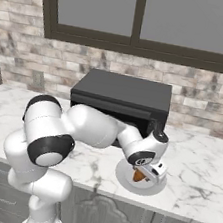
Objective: Place the pastries on the plates.
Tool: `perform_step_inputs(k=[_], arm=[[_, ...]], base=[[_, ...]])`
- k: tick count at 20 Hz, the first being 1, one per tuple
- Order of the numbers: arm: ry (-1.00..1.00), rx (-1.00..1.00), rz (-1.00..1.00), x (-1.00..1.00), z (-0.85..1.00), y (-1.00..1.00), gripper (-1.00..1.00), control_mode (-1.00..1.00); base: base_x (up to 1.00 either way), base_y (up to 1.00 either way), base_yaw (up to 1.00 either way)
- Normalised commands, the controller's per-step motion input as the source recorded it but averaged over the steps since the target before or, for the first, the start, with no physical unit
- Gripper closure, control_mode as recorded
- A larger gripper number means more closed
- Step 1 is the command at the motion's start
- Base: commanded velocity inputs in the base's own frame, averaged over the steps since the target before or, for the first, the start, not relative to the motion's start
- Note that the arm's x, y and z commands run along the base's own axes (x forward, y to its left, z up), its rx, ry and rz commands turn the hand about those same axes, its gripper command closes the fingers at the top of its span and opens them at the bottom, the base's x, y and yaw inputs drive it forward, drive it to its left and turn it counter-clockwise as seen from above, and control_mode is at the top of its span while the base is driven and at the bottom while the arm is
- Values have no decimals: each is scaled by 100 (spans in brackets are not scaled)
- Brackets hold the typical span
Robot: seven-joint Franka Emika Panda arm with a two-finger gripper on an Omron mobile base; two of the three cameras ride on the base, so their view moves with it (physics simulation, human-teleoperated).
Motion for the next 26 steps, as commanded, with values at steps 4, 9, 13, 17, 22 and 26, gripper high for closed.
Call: perform_step_inputs(k=[4,9,13,17,22,26], arm=[[0,0,0,0,-9,17,-100,-100],[0,0,0,1,-10,6,-100,-100],[0,0,0,0,-1,0,-100,-100],[4,0,0,0,45,0,-100,-100],[0,0,0,-27,63,0,-100,-100],[1,0,0,-63,41,24,-100,-100]], base=[[0,0,0],[0,0,0],[0,0,0],[0,0,0],[0,0,0],[0,0,0]])
